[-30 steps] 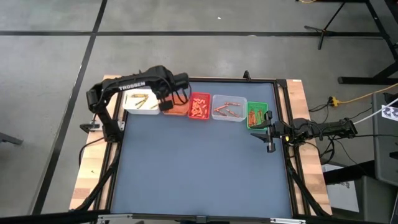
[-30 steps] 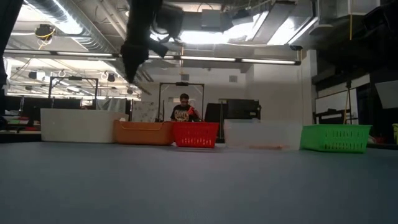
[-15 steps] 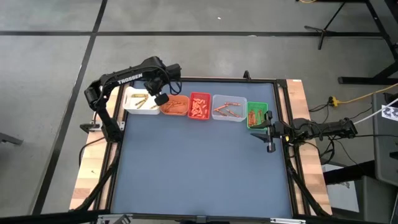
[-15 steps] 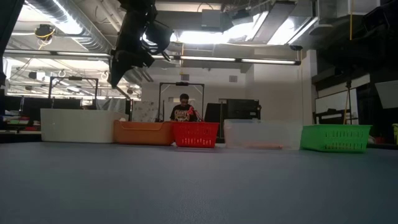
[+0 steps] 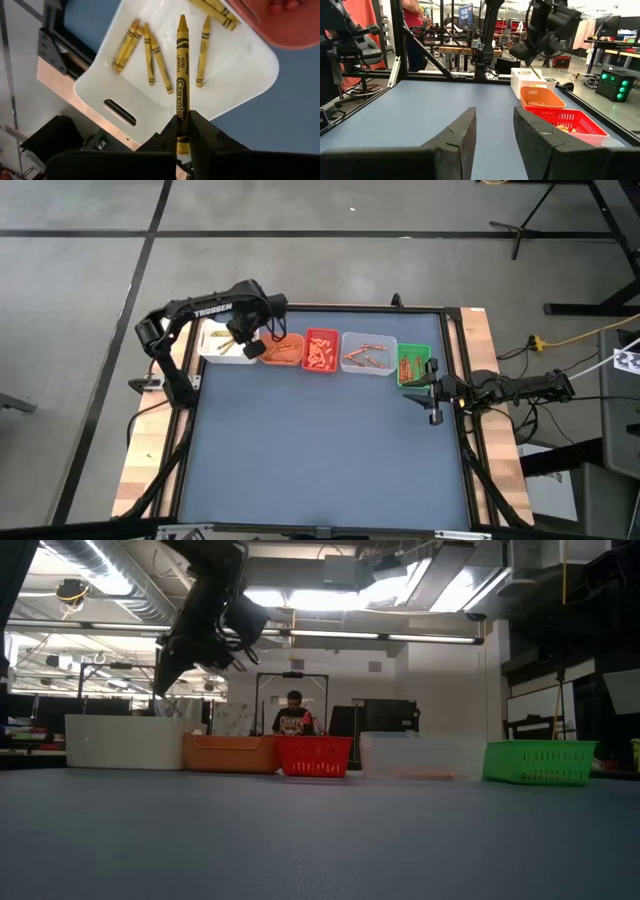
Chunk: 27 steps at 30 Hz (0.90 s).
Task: Sort crayons
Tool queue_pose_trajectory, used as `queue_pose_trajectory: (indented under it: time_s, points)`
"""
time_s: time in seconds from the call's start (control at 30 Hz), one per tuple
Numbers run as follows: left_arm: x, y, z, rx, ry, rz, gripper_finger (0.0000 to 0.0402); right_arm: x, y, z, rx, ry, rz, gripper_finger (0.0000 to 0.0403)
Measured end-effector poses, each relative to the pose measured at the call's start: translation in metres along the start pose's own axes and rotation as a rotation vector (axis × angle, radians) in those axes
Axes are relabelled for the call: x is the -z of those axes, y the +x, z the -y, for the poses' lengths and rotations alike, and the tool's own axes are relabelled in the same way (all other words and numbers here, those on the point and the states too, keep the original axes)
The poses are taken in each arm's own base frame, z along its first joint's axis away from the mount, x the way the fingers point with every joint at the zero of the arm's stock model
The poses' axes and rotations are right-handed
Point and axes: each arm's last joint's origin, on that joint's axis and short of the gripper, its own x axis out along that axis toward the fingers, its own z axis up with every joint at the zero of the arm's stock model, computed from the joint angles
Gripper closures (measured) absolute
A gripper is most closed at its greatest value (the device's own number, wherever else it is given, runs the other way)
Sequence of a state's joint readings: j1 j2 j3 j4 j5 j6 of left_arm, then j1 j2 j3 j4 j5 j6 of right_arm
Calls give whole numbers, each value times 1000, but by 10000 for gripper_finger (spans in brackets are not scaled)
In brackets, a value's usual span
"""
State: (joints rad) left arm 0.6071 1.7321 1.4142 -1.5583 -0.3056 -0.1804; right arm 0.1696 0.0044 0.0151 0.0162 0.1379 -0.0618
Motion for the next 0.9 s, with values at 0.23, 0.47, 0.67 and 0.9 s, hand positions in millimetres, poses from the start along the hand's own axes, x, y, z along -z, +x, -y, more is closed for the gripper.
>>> queue_pose_trajectory:
  time_s: [0.23, 0.47, 0.67, 0.9]
  points:
    - [0, 15, 5, -12, 9, -17, 350, 0, 0, 0, 0, -26, 0, 271]
    - [-3, 21, 6, -43, 0, 10, 303, 0, 0, 0, 0, -26, 0, 272]
    - [-7, 21, 7, -37, -11, 44, 292, 0, 0, 0, 0, -26, 0, 272]
    - [-11, 20, 10, -31, 20, 97, 316, 0, 0, 0, 0, -26, 0, 272]
